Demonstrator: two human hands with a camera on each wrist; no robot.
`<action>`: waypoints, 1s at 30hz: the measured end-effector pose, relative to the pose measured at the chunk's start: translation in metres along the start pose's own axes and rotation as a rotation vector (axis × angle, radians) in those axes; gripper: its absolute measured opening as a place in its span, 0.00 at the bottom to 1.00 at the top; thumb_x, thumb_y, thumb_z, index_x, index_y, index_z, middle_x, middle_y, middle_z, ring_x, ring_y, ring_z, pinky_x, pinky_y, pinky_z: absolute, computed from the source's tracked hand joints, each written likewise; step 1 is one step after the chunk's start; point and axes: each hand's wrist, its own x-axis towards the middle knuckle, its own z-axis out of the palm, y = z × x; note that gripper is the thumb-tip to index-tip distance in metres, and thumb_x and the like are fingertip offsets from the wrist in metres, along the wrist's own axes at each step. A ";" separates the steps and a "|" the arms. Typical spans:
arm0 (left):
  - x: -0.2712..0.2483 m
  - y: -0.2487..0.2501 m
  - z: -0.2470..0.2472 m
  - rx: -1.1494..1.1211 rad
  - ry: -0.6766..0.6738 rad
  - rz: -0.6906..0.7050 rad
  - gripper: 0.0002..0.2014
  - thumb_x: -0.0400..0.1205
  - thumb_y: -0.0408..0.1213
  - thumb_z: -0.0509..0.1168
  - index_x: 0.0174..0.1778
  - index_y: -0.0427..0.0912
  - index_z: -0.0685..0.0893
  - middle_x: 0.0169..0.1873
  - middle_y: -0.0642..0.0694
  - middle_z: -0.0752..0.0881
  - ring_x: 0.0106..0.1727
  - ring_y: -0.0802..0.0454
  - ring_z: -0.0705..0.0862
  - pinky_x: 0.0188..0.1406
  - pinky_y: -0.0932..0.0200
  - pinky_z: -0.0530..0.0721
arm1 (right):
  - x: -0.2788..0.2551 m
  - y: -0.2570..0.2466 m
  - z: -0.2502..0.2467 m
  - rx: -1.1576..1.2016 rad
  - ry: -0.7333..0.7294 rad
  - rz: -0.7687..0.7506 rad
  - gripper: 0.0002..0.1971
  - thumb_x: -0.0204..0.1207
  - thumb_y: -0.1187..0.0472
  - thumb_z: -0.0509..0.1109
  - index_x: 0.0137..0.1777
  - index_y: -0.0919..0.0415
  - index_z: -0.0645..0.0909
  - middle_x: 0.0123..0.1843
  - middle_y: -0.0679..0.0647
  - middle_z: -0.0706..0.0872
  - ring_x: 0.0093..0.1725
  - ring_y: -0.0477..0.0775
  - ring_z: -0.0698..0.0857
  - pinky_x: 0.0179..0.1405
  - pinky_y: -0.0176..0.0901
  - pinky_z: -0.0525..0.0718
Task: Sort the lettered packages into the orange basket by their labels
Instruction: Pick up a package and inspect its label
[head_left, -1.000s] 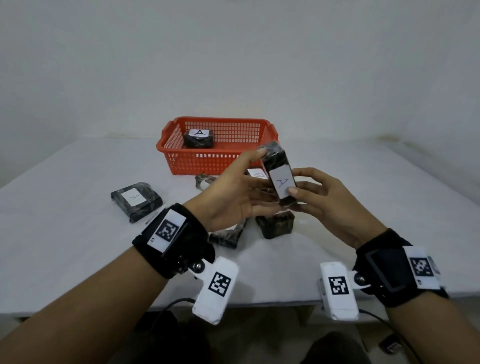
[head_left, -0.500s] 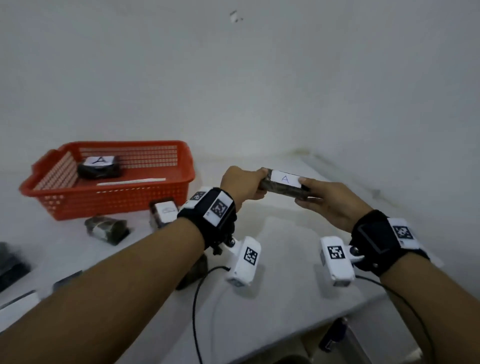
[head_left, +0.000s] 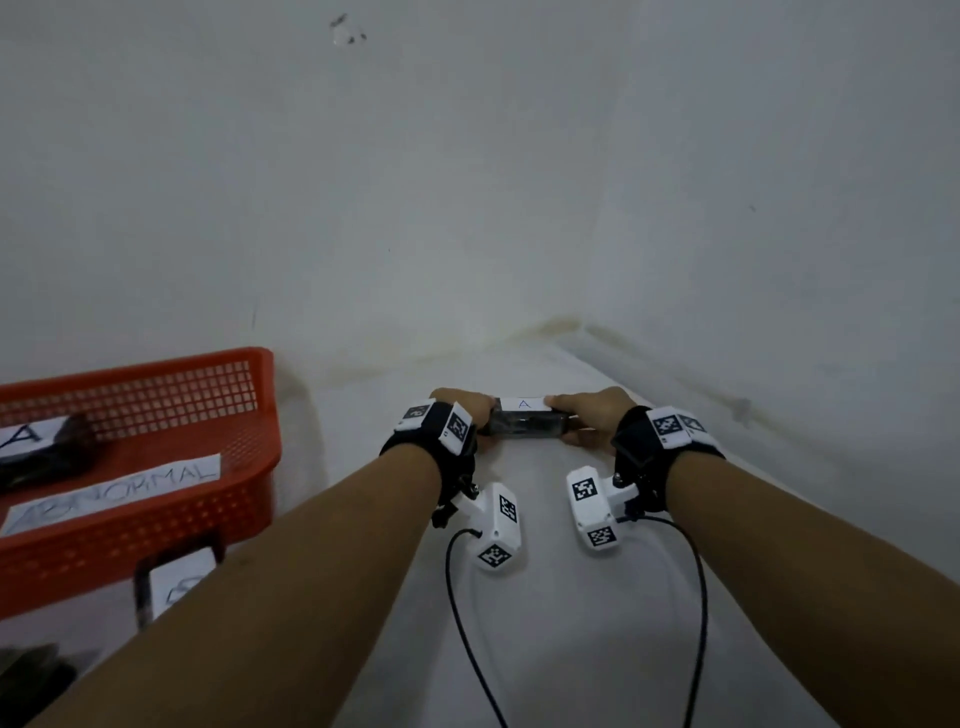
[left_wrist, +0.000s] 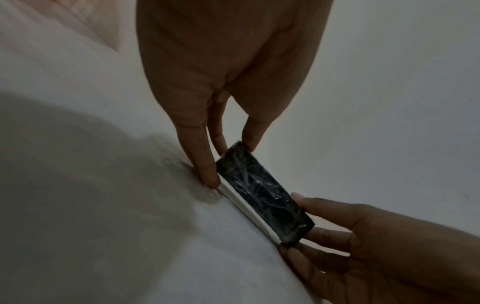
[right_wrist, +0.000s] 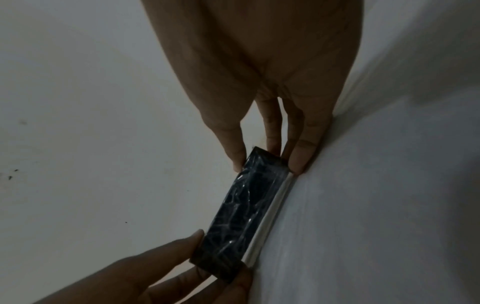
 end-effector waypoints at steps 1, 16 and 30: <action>0.009 0.001 0.001 0.042 0.012 0.023 0.20 0.83 0.42 0.72 0.72 0.48 0.81 0.63 0.44 0.90 0.60 0.41 0.90 0.61 0.52 0.87 | 0.007 -0.002 0.001 -0.036 0.028 -0.006 0.15 0.71 0.58 0.87 0.43 0.68 0.87 0.54 0.68 0.93 0.48 0.64 0.91 0.38 0.51 0.93; 0.026 0.002 0.002 0.112 0.004 0.071 0.19 0.86 0.39 0.68 0.74 0.49 0.82 0.59 0.43 0.91 0.57 0.40 0.90 0.61 0.51 0.89 | 0.019 -0.011 -0.004 -0.250 0.090 -0.056 0.19 0.69 0.55 0.88 0.37 0.68 0.85 0.42 0.69 0.94 0.39 0.65 0.89 0.58 0.67 0.92; -0.137 0.037 -0.098 -0.049 0.007 0.116 0.15 0.82 0.43 0.71 0.46 0.33 0.90 0.47 0.40 0.93 0.49 0.39 0.90 0.54 0.48 0.89 | -0.108 -0.040 0.036 -0.647 0.050 -0.469 0.22 0.79 0.47 0.74 0.69 0.54 0.81 0.56 0.53 0.90 0.54 0.53 0.87 0.54 0.45 0.78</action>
